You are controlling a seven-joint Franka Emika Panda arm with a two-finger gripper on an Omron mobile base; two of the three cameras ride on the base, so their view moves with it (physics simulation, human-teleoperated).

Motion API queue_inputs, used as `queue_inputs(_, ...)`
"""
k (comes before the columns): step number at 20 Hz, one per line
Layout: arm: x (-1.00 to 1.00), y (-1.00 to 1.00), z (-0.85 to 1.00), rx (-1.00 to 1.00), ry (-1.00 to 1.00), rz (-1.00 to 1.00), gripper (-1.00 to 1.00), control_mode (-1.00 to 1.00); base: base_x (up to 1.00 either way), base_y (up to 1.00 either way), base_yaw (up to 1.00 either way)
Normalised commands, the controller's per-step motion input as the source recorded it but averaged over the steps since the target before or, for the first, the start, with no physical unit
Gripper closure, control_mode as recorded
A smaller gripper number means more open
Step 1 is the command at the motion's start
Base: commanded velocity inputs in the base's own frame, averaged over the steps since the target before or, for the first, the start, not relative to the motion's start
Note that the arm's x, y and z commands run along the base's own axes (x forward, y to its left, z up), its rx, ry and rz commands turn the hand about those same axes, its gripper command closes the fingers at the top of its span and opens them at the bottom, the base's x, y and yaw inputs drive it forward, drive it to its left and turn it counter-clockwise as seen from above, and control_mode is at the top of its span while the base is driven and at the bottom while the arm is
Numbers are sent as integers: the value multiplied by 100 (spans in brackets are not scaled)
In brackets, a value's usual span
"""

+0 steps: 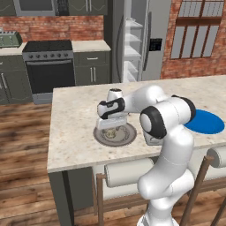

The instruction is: Place two dumplings into each of the tupperware containers and then place the containers in the fridge.

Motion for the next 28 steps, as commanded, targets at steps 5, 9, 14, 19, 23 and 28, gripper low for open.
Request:
queue_inputs(5, -18, -1, -9, 0, 0, 0, -100, -100, 0, 0, 0)
queue_inputs(9, 0, -3, -21, 0, 0, 0, -100, -100, 0, 0, 0)
queue_inputs(14, 10, 0, -6, 0, 0, 0, -100, -100, 0, 0, 0)
queue_inputs(19, 0, 0, -16, 0, 1, 0, -100, -100, 0, 0, 0)
queue_inputs(23, 0, 0, -25, 0, 2, 0, 100, -100, 0, 0, 0)
queue_inputs(28, 0, -2, 0, 0, 1, 0, 100, -100, 0, 0, 0)
